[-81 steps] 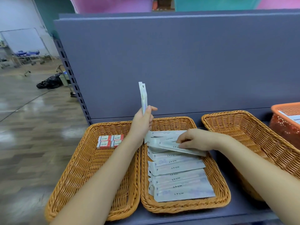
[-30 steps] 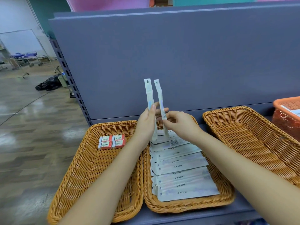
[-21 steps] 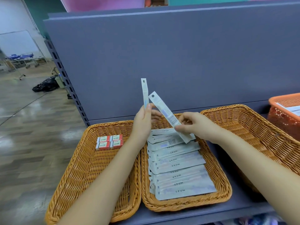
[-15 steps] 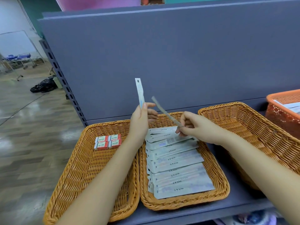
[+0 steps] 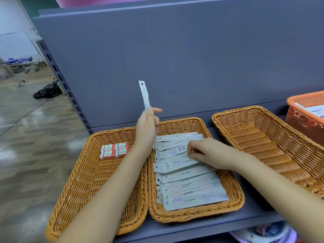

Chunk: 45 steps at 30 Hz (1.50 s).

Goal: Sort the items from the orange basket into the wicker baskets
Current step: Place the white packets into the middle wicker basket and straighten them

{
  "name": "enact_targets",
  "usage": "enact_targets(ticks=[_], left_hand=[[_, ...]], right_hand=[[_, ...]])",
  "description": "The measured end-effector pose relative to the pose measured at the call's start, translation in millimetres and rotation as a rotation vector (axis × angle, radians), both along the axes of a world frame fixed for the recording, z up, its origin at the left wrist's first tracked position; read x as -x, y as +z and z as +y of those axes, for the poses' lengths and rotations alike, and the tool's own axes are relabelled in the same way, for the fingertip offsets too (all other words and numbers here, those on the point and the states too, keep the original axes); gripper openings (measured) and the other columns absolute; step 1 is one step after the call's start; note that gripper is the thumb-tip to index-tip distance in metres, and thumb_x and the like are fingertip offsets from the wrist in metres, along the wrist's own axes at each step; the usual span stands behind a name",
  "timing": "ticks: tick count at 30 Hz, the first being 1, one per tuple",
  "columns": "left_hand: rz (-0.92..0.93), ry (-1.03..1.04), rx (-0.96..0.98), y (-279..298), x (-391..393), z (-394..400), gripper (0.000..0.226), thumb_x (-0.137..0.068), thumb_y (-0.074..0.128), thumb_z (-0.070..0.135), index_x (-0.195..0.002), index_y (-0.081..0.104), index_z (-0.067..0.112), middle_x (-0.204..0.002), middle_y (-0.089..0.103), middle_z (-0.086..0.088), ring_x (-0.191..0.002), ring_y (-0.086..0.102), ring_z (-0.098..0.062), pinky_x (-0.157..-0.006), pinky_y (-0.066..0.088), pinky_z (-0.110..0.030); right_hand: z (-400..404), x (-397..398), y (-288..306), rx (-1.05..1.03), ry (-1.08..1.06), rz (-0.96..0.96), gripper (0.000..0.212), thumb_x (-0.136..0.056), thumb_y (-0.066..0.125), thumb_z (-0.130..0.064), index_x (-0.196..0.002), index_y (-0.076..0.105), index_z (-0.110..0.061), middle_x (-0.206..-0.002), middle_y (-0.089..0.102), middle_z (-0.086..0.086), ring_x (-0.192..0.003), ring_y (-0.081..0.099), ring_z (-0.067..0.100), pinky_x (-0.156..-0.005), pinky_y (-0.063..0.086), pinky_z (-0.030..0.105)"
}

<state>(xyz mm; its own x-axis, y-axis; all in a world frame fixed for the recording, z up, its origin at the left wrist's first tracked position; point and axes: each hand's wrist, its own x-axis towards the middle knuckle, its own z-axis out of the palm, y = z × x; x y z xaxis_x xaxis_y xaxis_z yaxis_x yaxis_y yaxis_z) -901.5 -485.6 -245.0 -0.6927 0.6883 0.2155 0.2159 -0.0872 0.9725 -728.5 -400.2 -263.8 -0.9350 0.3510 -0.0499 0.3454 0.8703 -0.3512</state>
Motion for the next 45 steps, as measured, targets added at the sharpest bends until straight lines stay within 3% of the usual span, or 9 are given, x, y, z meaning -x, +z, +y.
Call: enact_targets(ticks=[8,12,18,25,34,37,40,43,45], left_hand=[[-0.003,-0.026,0.021,-1,-5,1,0.036,-0.104,0.025,0.031,-0.093,0.057,0.021,-0.061,0.04,0.002,-0.052,0.037,-0.006,-0.047,0.036,-0.014],[0.019,-0.046,0.033,-4,-8,2,0.036,-0.104,0.025,0.032,-0.091,0.057,0.023,-0.06,0.042,0.003,-0.052,0.038,-0.005,-0.049,0.037,-0.016],[0.025,-0.077,0.03,-6,-9,3,0.036,-0.104,0.025,0.031,-0.092,0.057,0.023,-0.061,0.042,0.002,-0.054,0.039,-0.006,-0.049,0.038,-0.015],[0.005,-0.059,-0.013,-6,-12,4,0.036,-0.104,0.026,0.029,-0.092,0.06,0.022,-0.077,0.057,0.005,-0.076,0.056,-0.004,-0.07,0.047,-0.013],[-0.097,-0.103,-0.08,4,-24,-1,0.03,-0.104,0.032,0.027,-0.099,0.059,0.017,-0.092,0.062,0.005,-0.074,0.065,0.003,-0.062,0.051,-0.014],[-0.02,-0.125,-0.035,4,-22,-3,0.031,-0.104,0.029,0.031,-0.103,0.059,0.021,-0.096,0.062,0.01,-0.078,0.064,0.005,-0.06,0.049,-0.012],[0.035,-0.146,0.005,1,-19,-3,0.032,-0.103,0.026,0.036,-0.1,0.058,0.034,-0.115,0.059,0.004,-0.099,0.06,-0.002,-0.07,0.051,-0.013],[0.074,-0.165,0.06,-5,-16,-1,0.036,-0.102,0.022,0.044,-0.103,0.058,0.042,-0.126,0.055,0.003,-0.116,0.053,-0.009,-0.097,0.048,-0.032],[0.086,-0.194,0.084,-7,-16,-1,0.04,-0.101,0.019,0.046,-0.113,0.056,0.038,-0.128,0.054,0.005,-0.119,0.051,-0.008,-0.103,0.044,-0.033]], right_hand=[[-12,9,-20,-0.109,-0.025,0.079,0.013,-0.095,0.05,-0.022,-0.102,0.057,-0.013,-0.105,0.055,0.001,-0.099,0.052,0.018,-0.071,0.031,0.02],[-18,12,-29,-0.173,0.032,0.029,0.013,-0.096,0.046,-0.019,-0.102,0.056,-0.014,-0.108,0.054,0.003,-0.104,0.048,0.018,-0.083,0.036,0.025],[-18,17,-32,-0.297,0.098,0.013,0.017,-0.098,0.039,-0.016,-0.105,0.054,-0.013,-0.108,0.052,0.004,-0.104,0.045,0.019,-0.082,0.038,0.03],[-16,40,10,0.064,-0.113,0.388,0.014,-0.093,0.055,-0.022,-0.101,0.062,-0.012,-0.092,0.059,-0.005,-0.085,0.053,0.011,-0.073,0.039,0.018],[-32,76,24,0.652,-0.317,0.614,0.014,-0.089,0.058,-0.014,-0.103,0.059,-0.012,-0.101,0.066,0.005,-0.095,0.064,0.019,-0.088,0.054,0.032],[-32,73,24,0.86,-0.274,0.665,0.021,-0.093,0.05,-0.007,-0.11,0.061,-0.006,-0.106,0.067,0.012,-0.101,0.065,0.017,-0.085,0.056,0.026],[-34,71,25,0.783,-0.234,0.64,0.026,-0.095,0.048,-0.011,-0.117,0.061,-0.006,-0.107,0.068,0.007,-0.099,0.066,0.012,-0.085,0.055,0.024],[-37,71,25,0.612,-0.282,0.581,0.025,-0.095,0.047,-0.021,-0.11,0.064,-0.011,-0.099,0.071,0.004,-0.094,0.067,0.016,-0.087,0.055,0.036],[-37,69,26,0.538,-0.334,0.568,0.024,-0.096,0.044,-0.025,-0.101,0.064,-0.012,-0.093,0.07,0.006,-0.09,0.066,0.022,-0.086,0.053,0.042]])
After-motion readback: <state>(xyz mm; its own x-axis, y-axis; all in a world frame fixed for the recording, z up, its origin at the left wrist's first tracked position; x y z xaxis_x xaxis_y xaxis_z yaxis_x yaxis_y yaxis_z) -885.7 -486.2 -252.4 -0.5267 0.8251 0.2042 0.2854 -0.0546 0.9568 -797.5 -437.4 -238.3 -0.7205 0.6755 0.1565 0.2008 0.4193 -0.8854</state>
